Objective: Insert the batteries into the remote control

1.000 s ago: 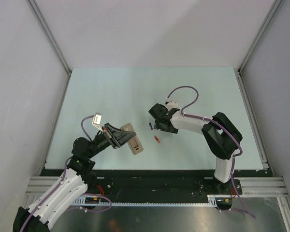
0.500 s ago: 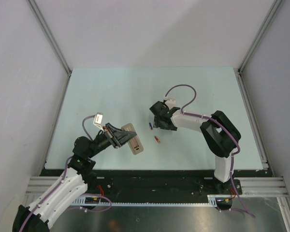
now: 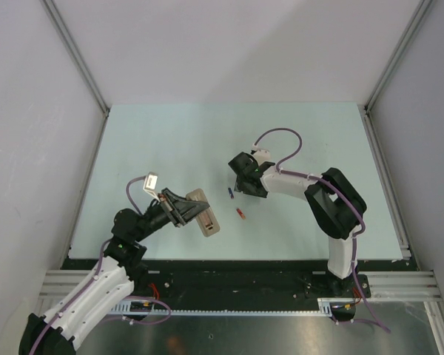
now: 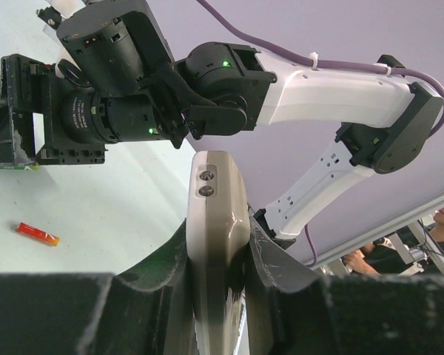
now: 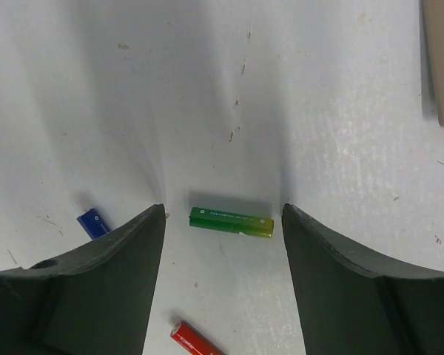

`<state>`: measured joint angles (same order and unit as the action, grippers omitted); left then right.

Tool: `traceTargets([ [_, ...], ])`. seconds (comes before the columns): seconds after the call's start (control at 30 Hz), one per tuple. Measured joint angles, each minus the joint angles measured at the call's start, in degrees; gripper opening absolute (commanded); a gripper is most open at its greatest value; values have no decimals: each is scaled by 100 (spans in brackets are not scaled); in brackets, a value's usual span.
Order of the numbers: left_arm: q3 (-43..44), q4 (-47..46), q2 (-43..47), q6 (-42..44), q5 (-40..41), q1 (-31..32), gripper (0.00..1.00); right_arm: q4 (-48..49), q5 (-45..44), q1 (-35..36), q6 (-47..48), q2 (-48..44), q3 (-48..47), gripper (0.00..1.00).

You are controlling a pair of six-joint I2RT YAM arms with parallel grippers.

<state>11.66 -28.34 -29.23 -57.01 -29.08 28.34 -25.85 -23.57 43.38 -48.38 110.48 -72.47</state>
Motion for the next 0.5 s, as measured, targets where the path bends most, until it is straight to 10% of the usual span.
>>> traceTargets([
  [0.5, -72, 26, 0, -2, 0, 2, 0, -11, -59, 7, -2, 39, -37, 67],
])
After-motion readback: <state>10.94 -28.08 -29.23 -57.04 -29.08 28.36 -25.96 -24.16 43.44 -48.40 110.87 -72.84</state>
